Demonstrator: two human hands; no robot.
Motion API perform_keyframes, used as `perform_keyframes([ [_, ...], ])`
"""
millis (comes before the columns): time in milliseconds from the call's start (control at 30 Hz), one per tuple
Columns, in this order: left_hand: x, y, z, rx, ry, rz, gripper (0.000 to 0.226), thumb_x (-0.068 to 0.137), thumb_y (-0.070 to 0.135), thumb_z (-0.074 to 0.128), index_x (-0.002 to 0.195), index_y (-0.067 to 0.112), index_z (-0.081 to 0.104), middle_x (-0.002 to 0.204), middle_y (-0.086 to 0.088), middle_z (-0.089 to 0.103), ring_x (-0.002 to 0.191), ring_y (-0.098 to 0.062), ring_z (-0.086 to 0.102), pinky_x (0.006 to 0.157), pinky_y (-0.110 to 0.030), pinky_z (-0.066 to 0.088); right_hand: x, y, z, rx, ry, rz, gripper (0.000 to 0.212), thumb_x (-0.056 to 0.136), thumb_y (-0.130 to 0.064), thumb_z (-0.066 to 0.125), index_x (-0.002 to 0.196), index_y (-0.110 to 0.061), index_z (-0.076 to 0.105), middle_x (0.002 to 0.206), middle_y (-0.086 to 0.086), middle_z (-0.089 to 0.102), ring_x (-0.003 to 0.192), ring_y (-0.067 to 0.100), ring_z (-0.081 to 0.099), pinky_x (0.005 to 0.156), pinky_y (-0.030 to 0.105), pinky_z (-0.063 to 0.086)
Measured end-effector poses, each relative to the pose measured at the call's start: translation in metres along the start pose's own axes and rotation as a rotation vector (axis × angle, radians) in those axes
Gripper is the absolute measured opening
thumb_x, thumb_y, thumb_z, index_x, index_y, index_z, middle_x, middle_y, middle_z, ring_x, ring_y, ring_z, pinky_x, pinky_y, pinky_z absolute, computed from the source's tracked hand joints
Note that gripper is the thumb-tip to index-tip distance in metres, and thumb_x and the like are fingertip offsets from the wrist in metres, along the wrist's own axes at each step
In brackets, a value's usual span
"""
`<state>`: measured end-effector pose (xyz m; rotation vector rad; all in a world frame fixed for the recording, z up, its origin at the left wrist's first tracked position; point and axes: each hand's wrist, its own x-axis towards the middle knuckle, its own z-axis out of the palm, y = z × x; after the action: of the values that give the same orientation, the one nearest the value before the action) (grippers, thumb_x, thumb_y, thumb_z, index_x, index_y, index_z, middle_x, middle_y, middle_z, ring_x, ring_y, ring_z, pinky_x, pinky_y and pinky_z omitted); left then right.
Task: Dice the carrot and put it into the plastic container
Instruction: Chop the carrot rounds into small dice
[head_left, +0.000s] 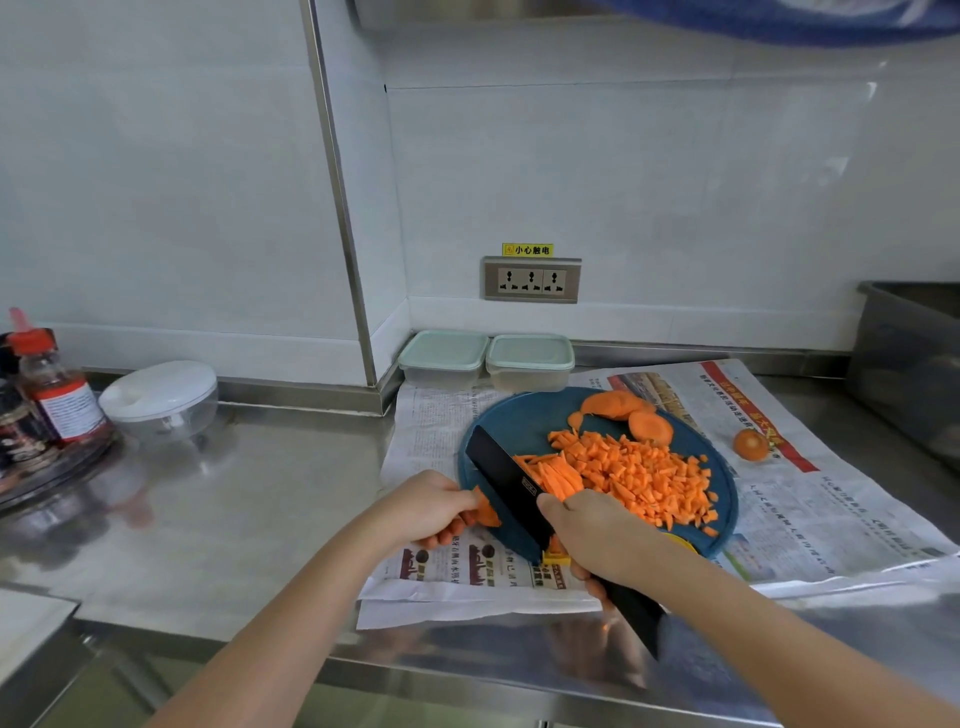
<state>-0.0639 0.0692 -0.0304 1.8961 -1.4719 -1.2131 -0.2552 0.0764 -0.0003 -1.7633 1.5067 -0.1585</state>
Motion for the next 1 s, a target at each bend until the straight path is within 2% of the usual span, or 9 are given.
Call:
perform_keyframes([
  [200, 0.009, 0.006, 0.004, -0.032, 0.004, -0.089, 0.026, 0.091, 0.023, 0.061, 0.070, 0.007, 0.060, 0.055, -0.003, 0.050, 0.044, -0.012, 0.043, 0.041, -0.019, 0.035, -0.005, -0.003, 0.000, 0.049, -0.030, -0.013, 0.047, 0.103, -0.040, 0.028, 0.074, -0.005, 0.045, 0.051, 0.008, 0.049, 0.032, 0.017, 0.044, 0.036, 0.023, 0.042],
  [467, 0.016, 0.013, 0.001, -0.005, -0.056, -0.197, 0.032, 0.096, 0.026, 0.054, 0.071, 0.008, 0.055, 0.053, -0.001, 0.045, 0.039, -0.008, 0.039, 0.037, -0.016, 0.031, -0.002, -0.005, 0.000, -0.011, 0.000, -0.048, 0.049, 0.103, -0.039, 0.027, 0.068, -0.009, 0.042, 0.052, 0.007, 0.048, 0.033, 0.015, 0.045, 0.035, 0.022, 0.041],
  [567, 0.017, 0.017, -0.003, 0.041, -0.115, -0.228, 0.032, 0.097, 0.027, 0.053, 0.070, 0.009, 0.055, 0.052, 0.001, 0.043, 0.038, -0.006, 0.038, 0.038, -0.014, 0.031, -0.001, -0.004, 0.001, -0.079, -0.003, -0.100, 0.039, 0.105, -0.028, 0.024, 0.069, -0.019, 0.037, 0.060, 0.010, 0.050, 0.039, 0.018, 0.046, 0.045, 0.029, 0.045],
  [667, 0.020, 0.021, -0.005, 0.077, -0.145, -0.247, 0.029, 0.098, 0.023, 0.052, 0.073, 0.009, 0.055, 0.050, 0.002, 0.042, 0.037, -0.006, 0.037, 0.037, -0.014, 0.030, 0.002, -0.003, 0.005, -0.057, -0.017, -0.085, 0.036, 0.105, -0.020, 0.021, 0.071, -0.020, 0.034, 0.069, 0.013, 0.052, 0.046, 0.021, 0.048, 0.048, 0.031, 0.044],
  [767, 0.025, 0.027, -0.005, 0.135, -0.173, -0.264, 0.029, 0.098, 0.017, 0.049, 0.071, 0.009, 0.053, 0.042, 0.004, 0.041, 0.032, -0.004, 0.033, 0.035, -0.013, 0.025, 0.002, -0.006, 0.003, -0.031, -0.075, -0.058, 0.037, 0.105, -0.025, 0.023, 0.072, -0.015, 0.037, 0.061, 0.010, 0.048, 0.044, 0.020, 0.045, 0.047, 0.030, 0.045],
  [867, 0.027, 0.032, -0.004, 0.200, -0.199, -0.272, 0.032, 0.098, 0.014, 0.046, 0.067, 0.011, 0.054, 0.037, 0.006, 0.039, 0.029, -0.002, 0.029, 0.034, -0.012, 0.020, 0.005, -0.003, -0.004, 0.099, -0.152, 0.013, 0.045, 0.103, -0.038, 0.026, 0.079, -0.005, 0.044, 0.050, 0.009, 0.048, 0.038, 0.021, 0.043, 0.042, 0.028, 0.047],
  [1000, 0.032, 0.030, -0.005, 0.238, -0.226, -0.280, 0.032, 0.097, 0.013, 0.046, 0.068, 0.012, 0.058, 0.041, 0.005, 0.038, 0.030, -0.003, 0.026, 0.035, -0.012, 0.017, 0.007, -0.004, -0.004, 0.125, -0.184, 0.042, 0.046, 0.103, -0.039, 0.025, 0.082, -0.004, 0.046, 0.050, 0.007, 0.048, 0.037, 0.019, 0.043, 0.041, 0.025, 0.045],
])
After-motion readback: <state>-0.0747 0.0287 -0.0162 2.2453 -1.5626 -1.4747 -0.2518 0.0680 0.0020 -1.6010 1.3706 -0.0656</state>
